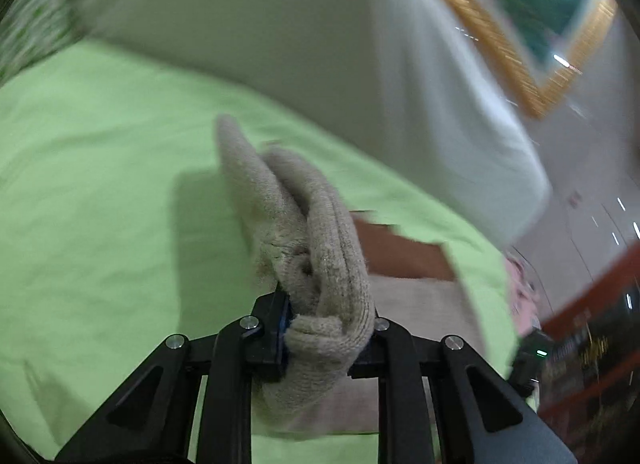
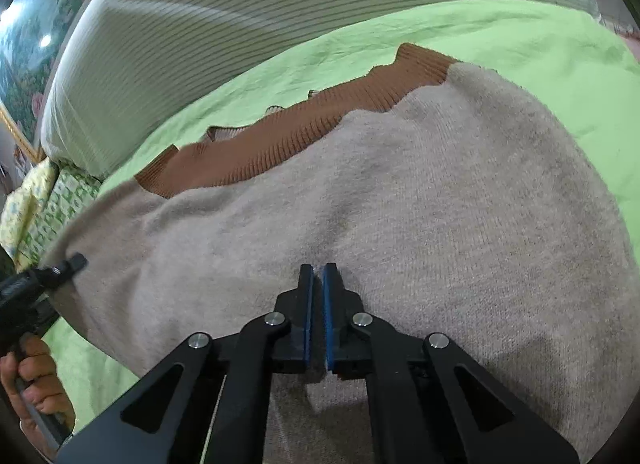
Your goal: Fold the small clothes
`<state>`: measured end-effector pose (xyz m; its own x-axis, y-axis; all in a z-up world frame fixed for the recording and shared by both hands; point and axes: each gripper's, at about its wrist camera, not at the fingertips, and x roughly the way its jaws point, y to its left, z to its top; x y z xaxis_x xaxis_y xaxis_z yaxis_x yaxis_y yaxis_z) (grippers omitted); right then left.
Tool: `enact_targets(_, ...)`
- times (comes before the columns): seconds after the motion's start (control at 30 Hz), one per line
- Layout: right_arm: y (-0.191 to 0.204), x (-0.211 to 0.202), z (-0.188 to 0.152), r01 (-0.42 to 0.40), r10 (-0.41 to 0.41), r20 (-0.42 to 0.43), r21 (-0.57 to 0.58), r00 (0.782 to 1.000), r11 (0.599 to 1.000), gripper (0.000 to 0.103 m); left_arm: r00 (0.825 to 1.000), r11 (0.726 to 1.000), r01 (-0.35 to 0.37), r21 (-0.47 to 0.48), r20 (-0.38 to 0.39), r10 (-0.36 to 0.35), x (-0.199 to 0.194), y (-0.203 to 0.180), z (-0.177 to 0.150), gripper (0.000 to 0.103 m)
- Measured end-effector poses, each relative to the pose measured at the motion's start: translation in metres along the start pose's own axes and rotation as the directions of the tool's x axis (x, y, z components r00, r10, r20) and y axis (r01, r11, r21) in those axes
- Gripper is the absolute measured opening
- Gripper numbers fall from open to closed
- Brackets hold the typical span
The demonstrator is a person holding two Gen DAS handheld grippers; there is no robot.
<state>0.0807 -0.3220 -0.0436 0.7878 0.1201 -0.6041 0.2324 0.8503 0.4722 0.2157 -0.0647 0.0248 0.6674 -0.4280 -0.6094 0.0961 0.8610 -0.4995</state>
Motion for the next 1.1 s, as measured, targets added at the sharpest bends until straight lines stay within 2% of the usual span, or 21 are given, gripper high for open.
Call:
enact_targets(0.07, -0.010, -0.014, 0.002, -0.065, 0.063, 0.033, 0.067, 0.997, 0.996, 0.004, 0.996, 0.994, 0.088, 0.071, -0.007, -0.088, 0.006, -0.045, 0.003, 0.017)
enact_targets(0.13, -0.020, -0.033, 0.004, -0.087, 0.078, 0.083, 0.109, 0.994, 0.990, 0.004, 0.976, 0.961, 0.219, 0.168, -0.053, -0.213, 0.019, -0.104, -0.005, 0.016)
enact_targets(0.17, -0.028, -0.043, 0.005, -0.116, 0.100, 0.110, 0.143, 0.989, 0.983, 0.004, 0.966, 0.946, 0.258, 0.198, -0.085, -0.246, 0.026, -0.120, -0.010, 0.017)
enact_targets(0.2, -0.037, -0.050, 0.006, -0.141, 0.119, 0.130, 0.177, 0.984, 0.974, 0.006, 0.944, 0.915, 0.320, 0.245, -0.170, -0.284, 0.043, -0.144, -0.023, 0.024)
enact_targets(0.27, -0.055, -0.057, 0.007, -0.158, 0.126, 0.147, 0.233, 0.981, 0.960, 0.006, 0.921, 0.897, 0.346, 0.275, -0.284, -0.268, 0.071, -0.165, -0.049, 0.032)
enact_targets(0.3, -0.069, -0.059, 0.006, -0.174, 0.134, 0.155, 0.283, 0.979, 0.943, 0.006, 0.909, 0.894, 0.346, 0.285, -0.340, -0.243, 0.086, -0.169, -0.065, 0.034)
enact_targets(0.4, -0.101, -0.057, 0.003, -0.236, 0.181, 0.166, 0.427, 0.969, 0.873, 0.006, 0.903, 0.911, 0.311, 0.270, -0.382, -0.195, 0.099, -0.154, -0.088, 0.039)
enact_targets(0.47, -0.113, -0.056, 0.000, -0.286, 0.226, 0.183, 0.460, 0.957, 0.841, 0.006, 0.893, 0.921, 0.337, 0.194, -0.377, -0.247, 0.090, -0.133, -0.085, 0.049)
enact_targets(0.53, -0.118, -0.053, -0.001, -0.322, 0.259, 0.194, 0.485, 0.946, 0.813, 0.006, 0.886, 0.918, 0.366, 0.155, -0.359, -0.293, 0.075, -0.116, -0.078, 0.055)
enact_targets(0.57, -0.119, -0.052, -0.001, -0.331, 0.270, 0.192, 0.496, 0.944, 0.803, 0.006, 0.890, 0.919, 0.364, 0.153, -0.349, -0.295, 0.071, -0.110, -0.075, 0.059)
enact_targets(0.6, -0.118, -0.052, 0.000, -0.337, 0.278, 0.192, 0.496, 0.941, 0.800, 0.008, 0.904, 0.927, 0.341, 0.154, -0.322, -0.280, 0.062, -0.099, -0.070, 0.061)
enact_targets(0.63, -0.115, -0.051, 0.003, -0.342, 0.284, 0.192, 0.487, 0.939, 0.804, 0.010, 0.918, 0.938, 0.313, 0.152, -0.303, -0.257, 0.058, -0.090, -0.065, 0.068)
enact_targets(0.67, -0.114, -0.053, 0.005, -0.345, 0.288, 0.189, 0.480, 0.939, 0.807, 0.019, 0.938, 0.955, 0.257, 0.145, -0.277, -0.211, 0.055, -0.081, -0.059, 0.072)
enact_targets(0.7, -0.112, -0.053, 0.008, -0.352, 0.297, 0.190, 0.474, 0.936, 0.807, 0.033, 0.948, 0.965, 0.223, 0.137, -0.260, -0.182, 0.054, -0.071, -0.054, 0.072)
enact_targets(0.73, -0.107, -0.055, 0.011, -0.372, 0.314, 0.201, 0.460, 0.928, 0.806, 0.040, 0.958, 0.975, 0.187, 0.117, -0.243, -0.154, 0.054, -0.057, -0.049, 0.072)
enact_targets(0.77, -0.104, -0.057, 0.015, -0.378, 0.317, 0.207, 0.441, 0.926, 0.814, 0.052, 0.960, 0.981, 0.166, 0.101, -0.242, -0.138, 0.057, -0.049, -0.047, 0.072)
enact_targets(0.8, -0.100, -0.058, 0.019, -0.372, 0.311, 0.207, 0.423, 0.927, 0.826, 0.056, 0.962, 0.990, 0.128, 0.065, -0.249, -0.108, 0.062, -0.034, -0.043, 0.072)
enact_targets(0.9, -0.081, -0.052, 0.035, -0.284, 0.249, 0.142, 0.352, 0.958, 0.892, 0.057, 0.962, 0.997, 0.073, -0.006, -0.265, -0.072, 0.074, -0.007, -0.039, 0.072)
enact_targets(1.0, -0.068, -0.036, 0.055, -0.192, 0.182, 0.059, 0.282, 0.981, 0.940, 0.057, 0.957, 0.999, 0.041, -0.015, -0.286, -0.043, 0.086, 0.001, -0.043, 0.072)
enact_targets(1.1, -0.051, -0.017, 0.070, -0.146, 0.157, -0.040, 0.197, 0.987, 0.969, 0.058, 0.957, 0.997, 0.051, -0.053, -0.284, -0.064, 0.095, 0.008, -0.052, 0.076)
